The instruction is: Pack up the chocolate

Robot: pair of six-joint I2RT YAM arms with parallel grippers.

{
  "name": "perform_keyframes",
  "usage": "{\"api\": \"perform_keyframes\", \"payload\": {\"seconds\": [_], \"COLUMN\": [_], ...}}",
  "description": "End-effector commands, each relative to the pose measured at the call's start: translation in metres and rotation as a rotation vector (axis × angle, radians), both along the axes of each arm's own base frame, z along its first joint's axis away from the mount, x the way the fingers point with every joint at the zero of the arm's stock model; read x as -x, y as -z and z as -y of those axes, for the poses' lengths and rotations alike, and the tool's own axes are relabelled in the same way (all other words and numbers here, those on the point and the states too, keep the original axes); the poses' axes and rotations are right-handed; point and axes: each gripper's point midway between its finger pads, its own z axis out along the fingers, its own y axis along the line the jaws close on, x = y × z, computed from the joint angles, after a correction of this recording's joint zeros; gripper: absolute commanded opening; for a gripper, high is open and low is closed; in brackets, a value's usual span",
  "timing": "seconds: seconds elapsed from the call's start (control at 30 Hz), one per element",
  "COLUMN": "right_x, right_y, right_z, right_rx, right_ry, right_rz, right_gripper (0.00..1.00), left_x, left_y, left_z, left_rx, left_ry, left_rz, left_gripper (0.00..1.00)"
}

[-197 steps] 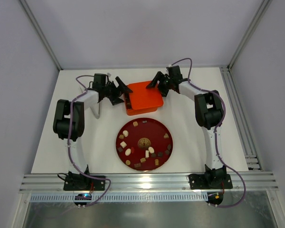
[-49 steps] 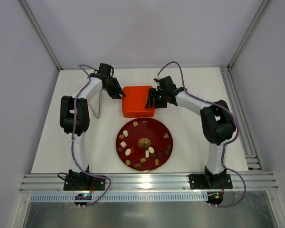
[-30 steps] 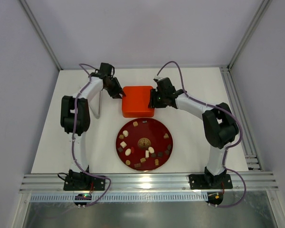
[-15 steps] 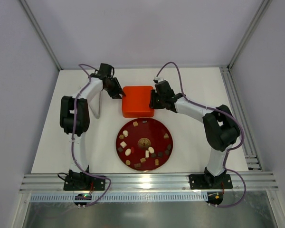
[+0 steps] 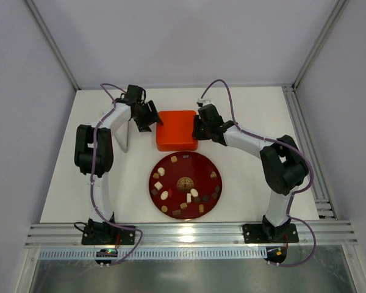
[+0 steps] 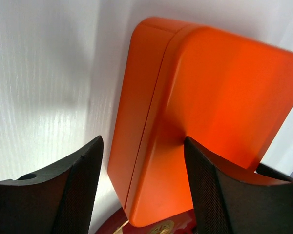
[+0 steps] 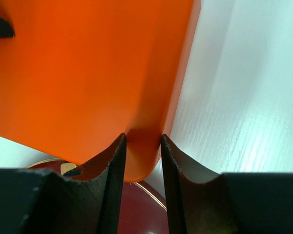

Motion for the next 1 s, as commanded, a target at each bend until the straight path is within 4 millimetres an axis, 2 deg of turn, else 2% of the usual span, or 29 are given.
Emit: {"api": "perform_keyframes", "payload": {"seconds": [0.0,0.07,0.27,0.33,0.47,0.6,0.83,0.97], "right_x": [0.094,0.093,0.076,0.072,0.068,0.063,0.058,0.057], "right_y": [0.103,0.100,0.089,0.087,0.086,0.080,0.073,0.074], "right_z": [0.047,0.038,0.032,0.031,0.033,0.035,0.035,0.035], "right_rx": [0.239,0.160,0.087,0.071,0.052,0.040,0.043,0.042], "right_ry": [-0.073,-0.089,-0.092,-0.092,-0.080,-0.070,-0.068,-0.064], "right_rz": [-0.417,-0.435,-0.419,-0.417,-0.415,-0.400,-0.381,-0.380], "right_gripper": [0.36,0.39,0.43,0.44,0.44,0.44,0.43,0.43], "left_x": [0.073,0.082,0.095,0.098,0.113,0.128,0.152,0.160], "left_y": [0.049,0.049,0.025,0.017,0.015,0.028,0.060,0.076], "left_z": [-0.032,-0.030,-0.017,-0.018,-0.019,-0.027,-0.037,-0.042], "left_rx": [-0.176,-0.155,-0.057,-0.056,-0.071,-0.143,-0.297,-0.378], "left_ry": [0.064,0.072,0.097,0.103,0.126,0.139,0.185,0.221], "left_rz": [-0.241,-0.249,-0.196,-0.183,-0.214,-0.261,-0.361,-0.408], "left_gripper": [0.66,0.66,0.68,0.62,0.56,0.49,0.29,0.29]}}
